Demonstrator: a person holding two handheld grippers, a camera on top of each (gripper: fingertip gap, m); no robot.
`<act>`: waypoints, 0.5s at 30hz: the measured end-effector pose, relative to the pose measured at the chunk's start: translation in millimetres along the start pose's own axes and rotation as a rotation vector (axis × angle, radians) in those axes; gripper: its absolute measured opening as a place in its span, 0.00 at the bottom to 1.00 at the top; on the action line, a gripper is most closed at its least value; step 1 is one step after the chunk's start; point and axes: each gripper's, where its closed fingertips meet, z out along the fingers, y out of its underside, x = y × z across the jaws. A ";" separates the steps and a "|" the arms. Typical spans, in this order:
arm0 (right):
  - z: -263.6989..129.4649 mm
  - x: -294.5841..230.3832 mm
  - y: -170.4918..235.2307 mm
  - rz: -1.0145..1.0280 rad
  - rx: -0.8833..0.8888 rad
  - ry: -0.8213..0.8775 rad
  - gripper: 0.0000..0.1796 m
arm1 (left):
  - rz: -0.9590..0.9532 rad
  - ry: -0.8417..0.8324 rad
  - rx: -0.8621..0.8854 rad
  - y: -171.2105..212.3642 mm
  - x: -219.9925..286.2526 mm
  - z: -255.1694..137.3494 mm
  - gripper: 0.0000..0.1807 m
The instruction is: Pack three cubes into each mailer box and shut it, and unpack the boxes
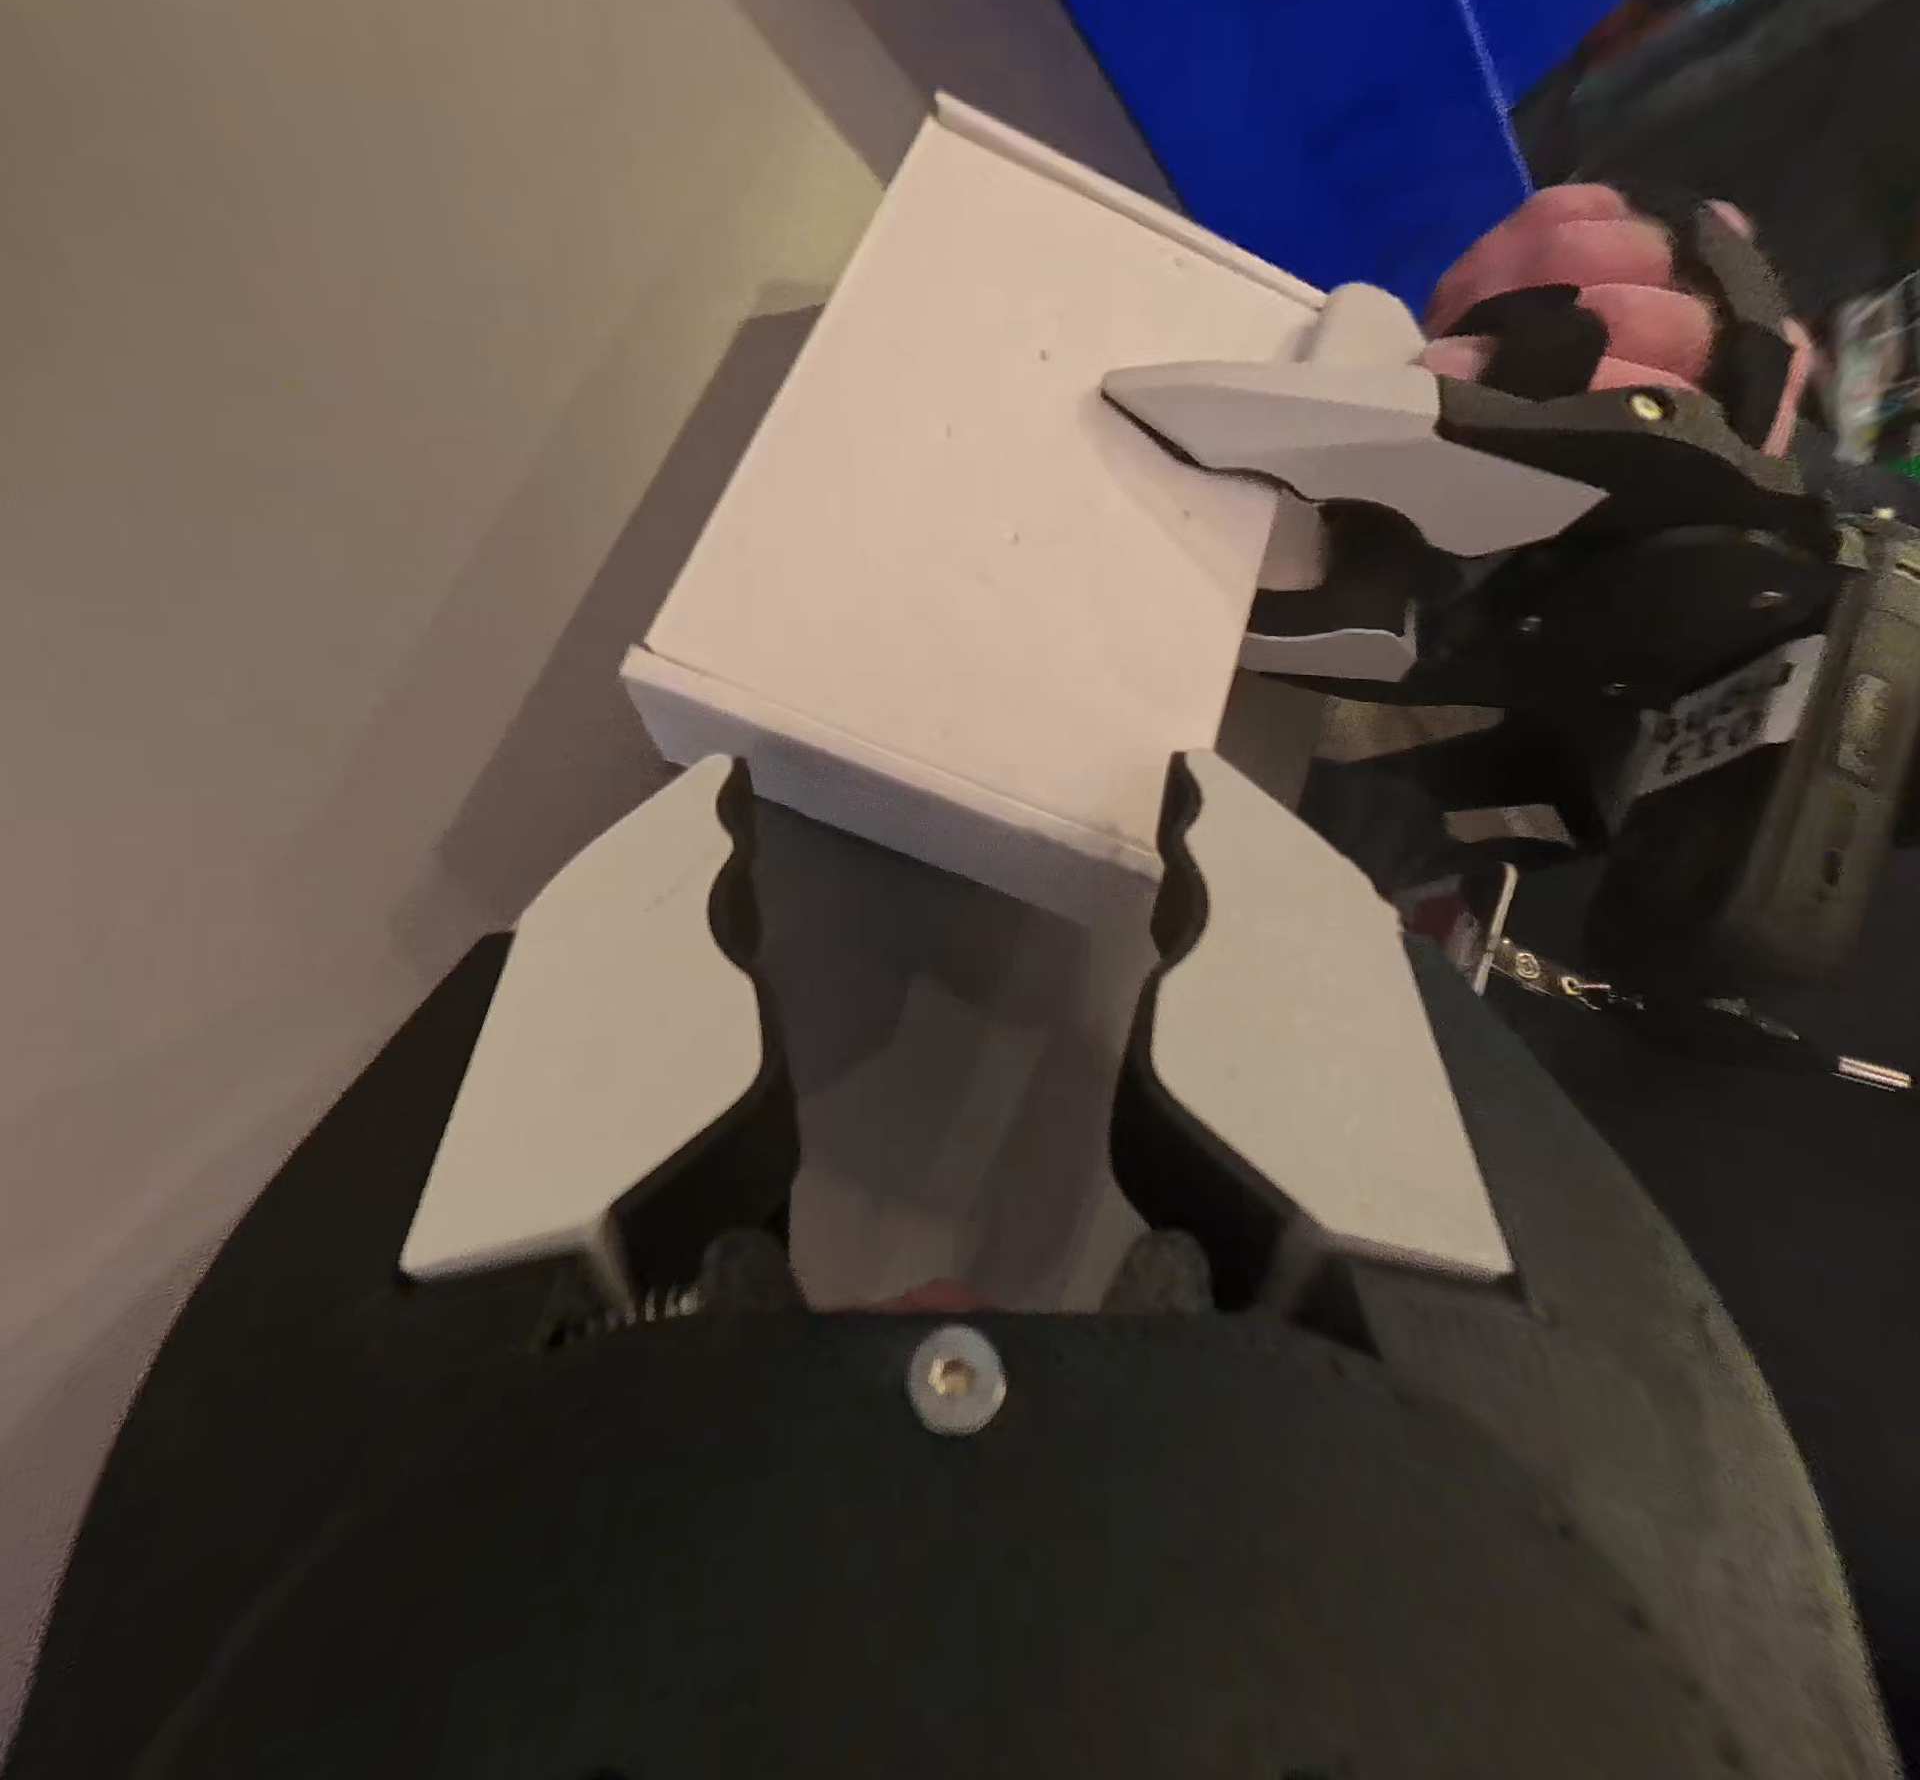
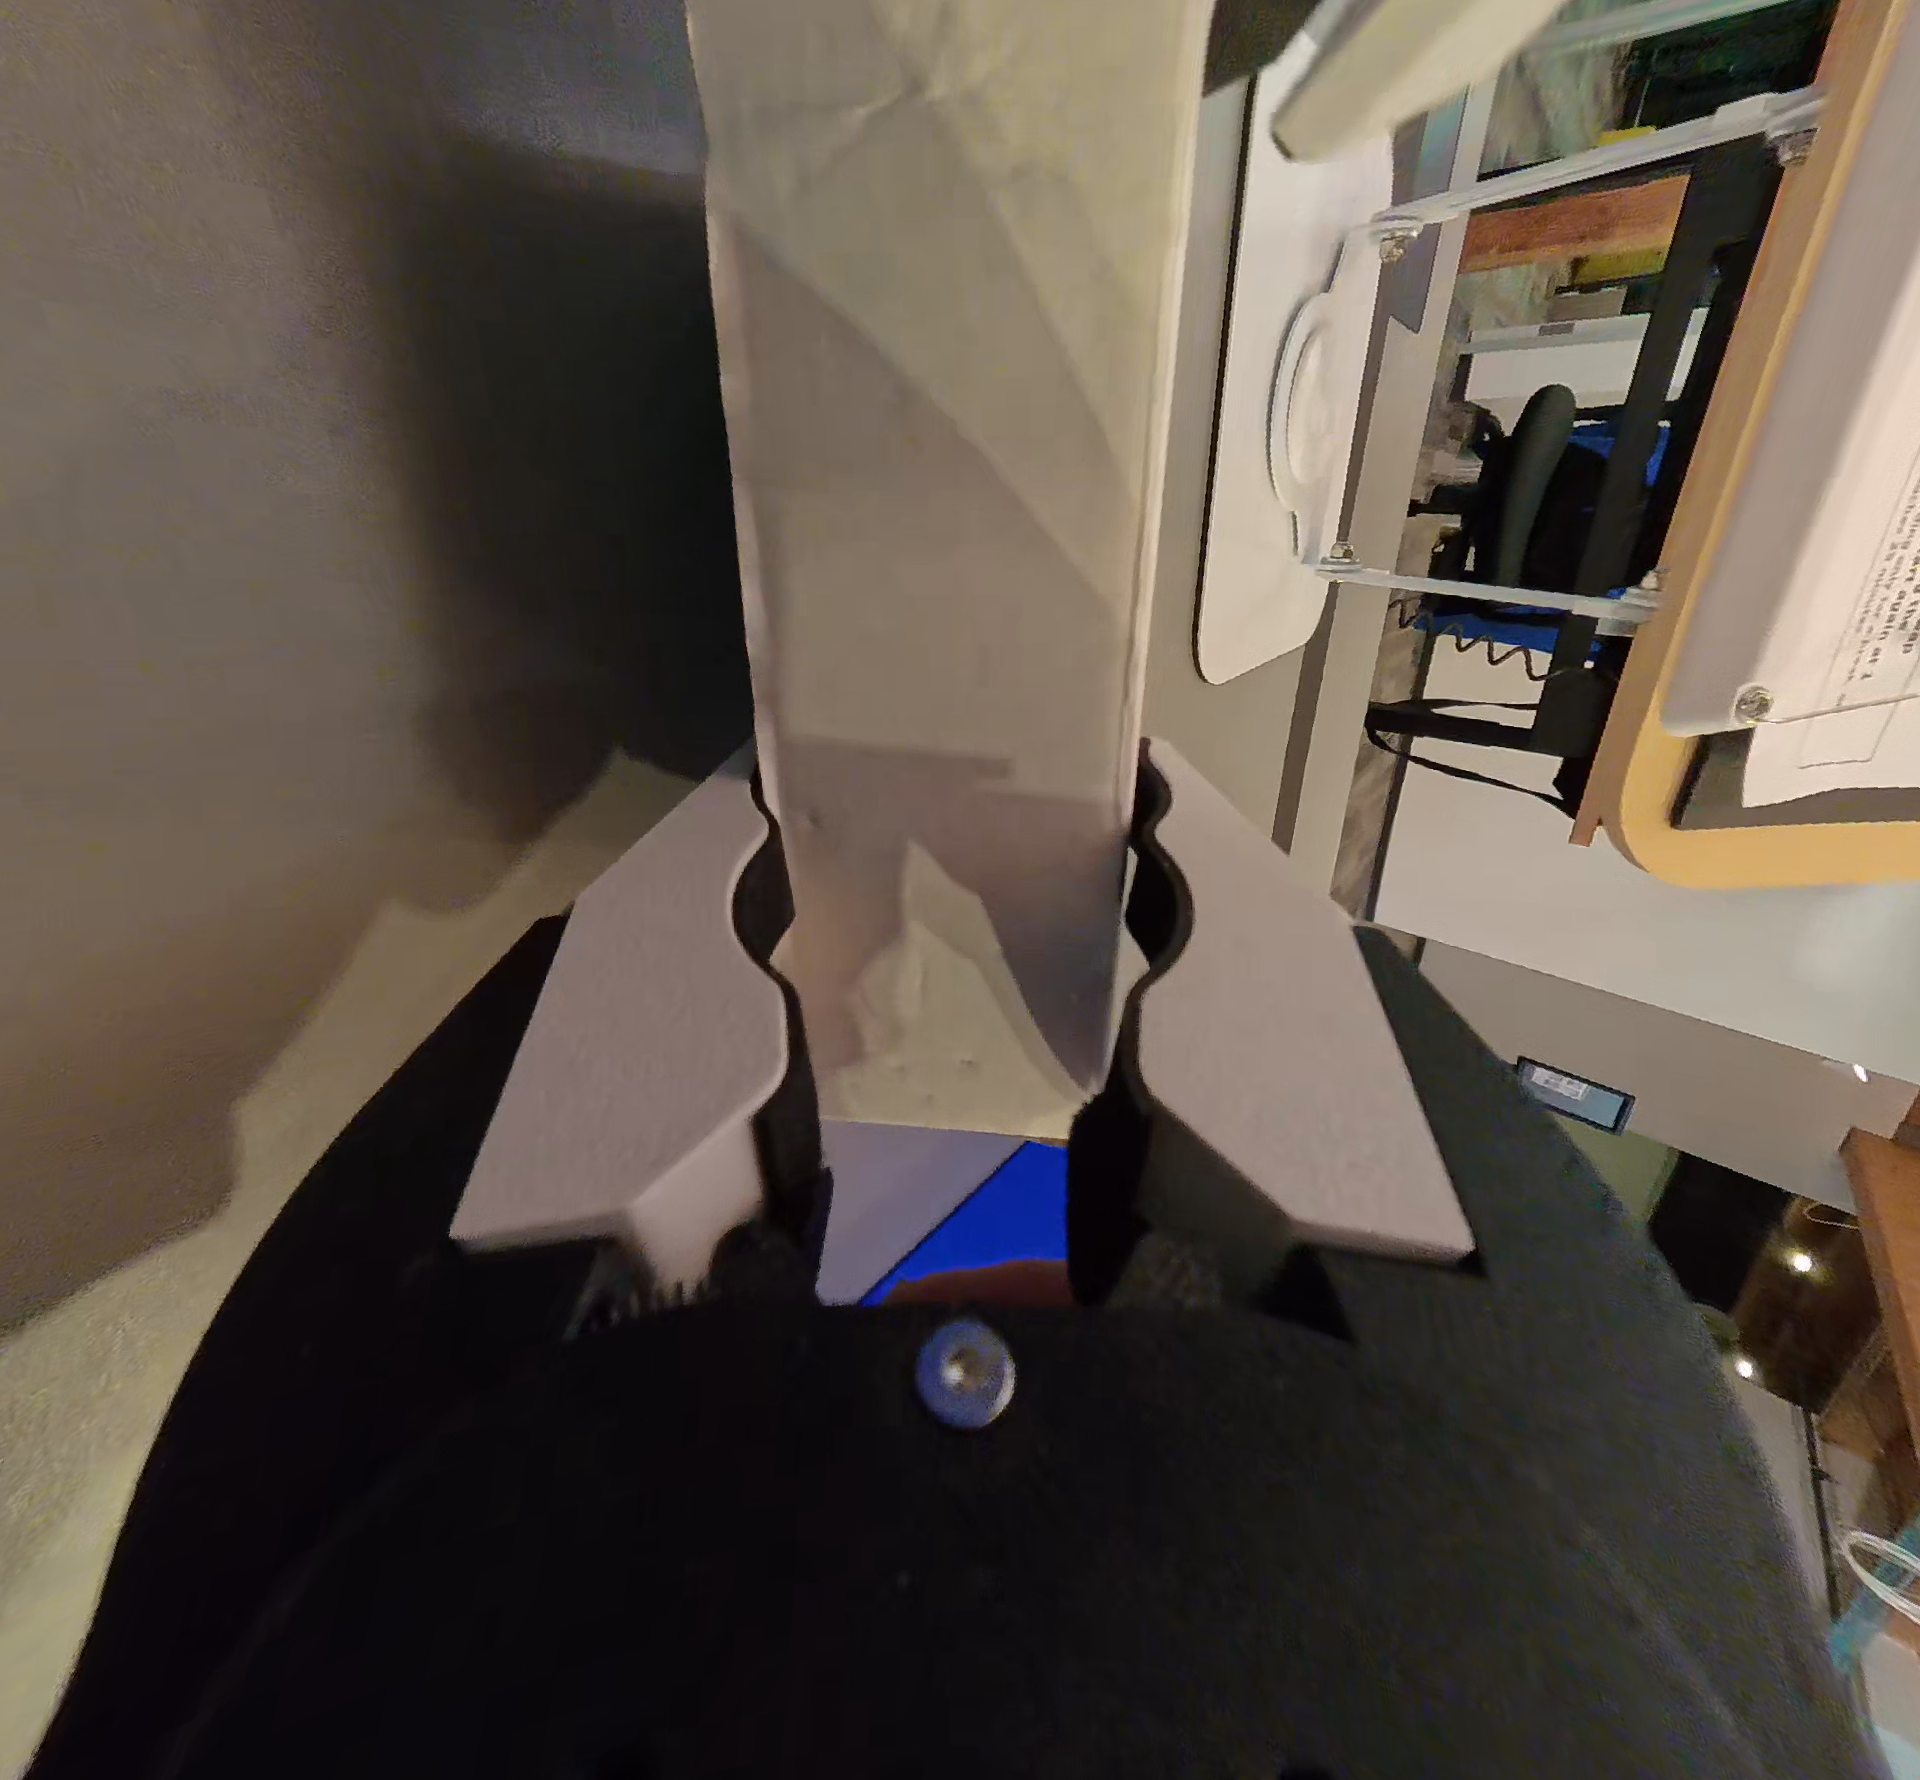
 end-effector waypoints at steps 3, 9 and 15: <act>-0.3 -2.2 1.3 -0.019 0.000 0.015 0.35 | -0.022 -0.021 0.103 7.7 -5.5 6.2 0.40; -3.4 -4.0 0.7 0.012 0.023 -0.017 0.35 | -0.018 0.001 0.176 6.6 -4.1 8.0 0.39; -9.6 0.5 -0.8 0.117 0.089 -0.189 0.35 | -0.012 0.033 0.232 -3.9 -4.5 4.5 0.36</act>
